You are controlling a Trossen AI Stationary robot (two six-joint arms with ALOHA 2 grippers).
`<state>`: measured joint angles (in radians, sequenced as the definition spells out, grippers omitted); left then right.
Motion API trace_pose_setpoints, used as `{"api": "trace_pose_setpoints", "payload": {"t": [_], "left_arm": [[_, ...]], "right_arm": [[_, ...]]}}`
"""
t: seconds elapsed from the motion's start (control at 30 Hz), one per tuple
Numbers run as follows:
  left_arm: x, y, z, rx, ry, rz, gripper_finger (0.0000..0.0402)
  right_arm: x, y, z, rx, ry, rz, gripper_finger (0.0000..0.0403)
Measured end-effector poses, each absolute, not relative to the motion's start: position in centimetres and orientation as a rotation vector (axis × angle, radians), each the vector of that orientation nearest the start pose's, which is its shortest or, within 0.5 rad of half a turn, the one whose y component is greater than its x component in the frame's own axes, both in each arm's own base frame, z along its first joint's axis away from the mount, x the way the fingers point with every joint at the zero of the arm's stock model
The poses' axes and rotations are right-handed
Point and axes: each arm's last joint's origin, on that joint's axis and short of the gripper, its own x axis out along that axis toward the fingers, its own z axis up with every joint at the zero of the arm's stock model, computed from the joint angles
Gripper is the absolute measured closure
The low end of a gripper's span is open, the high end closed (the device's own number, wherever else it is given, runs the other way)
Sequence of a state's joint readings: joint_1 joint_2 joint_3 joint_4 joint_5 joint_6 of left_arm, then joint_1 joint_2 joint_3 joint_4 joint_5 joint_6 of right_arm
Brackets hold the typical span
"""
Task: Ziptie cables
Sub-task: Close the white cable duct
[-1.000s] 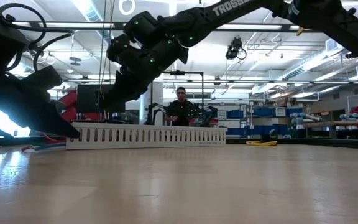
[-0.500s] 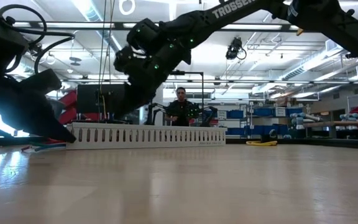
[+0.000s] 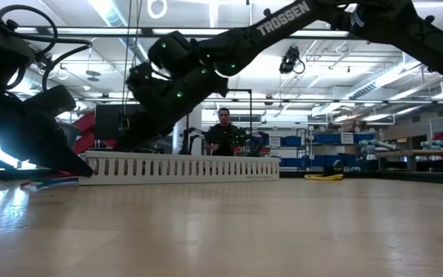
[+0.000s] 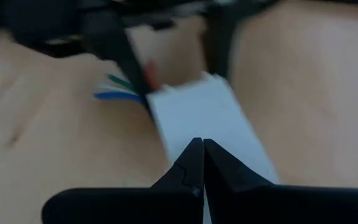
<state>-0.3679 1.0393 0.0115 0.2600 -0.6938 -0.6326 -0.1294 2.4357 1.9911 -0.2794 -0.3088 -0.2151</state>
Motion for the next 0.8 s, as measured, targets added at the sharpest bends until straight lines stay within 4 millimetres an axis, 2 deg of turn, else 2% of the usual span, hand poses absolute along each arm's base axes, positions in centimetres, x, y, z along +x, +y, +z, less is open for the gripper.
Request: {"api": "trace_pose_setpoints", "payload": {"t": [0.1,0.27,0.47,0.63,0.7,0.8], "left_arm": [[12.7,-2.9,9.0,-0.213,0.536,0.497,0.0166],[12.6,-2.9,8.9,-0.206,0.541,0.505,0.0165],[12.5,-2.8,8.8,-0.195,0.558,0.508,0.0165],[12.5,-2.8,8.8,-0.193,0.563,0.509,0.0165],[12.5,-2.8,8.8,-0.192,0.565,0.509,0.0165],[12.5,-2.8,8.7,-0.191,0.566,0.509,0.0165]], "right_arm": [[54.1,-5.2,16.5,-0.072,0.609,0.282,0.0403],[54.3,-4.9,17.7,-0.091,0.55,0.288,0.0403],[53.0,-6.1,19.7,-0.117,0.644,0.136,0.0403],[51.3,-7.6,18.1,-0.029,0.867,0.106,0.0403],[51.6,-7.8,17.1,0.019,0.852,0.18,0.0403],[53.0,-7.6,15.3,0.062,0.74,0.289,0.0403]]}}
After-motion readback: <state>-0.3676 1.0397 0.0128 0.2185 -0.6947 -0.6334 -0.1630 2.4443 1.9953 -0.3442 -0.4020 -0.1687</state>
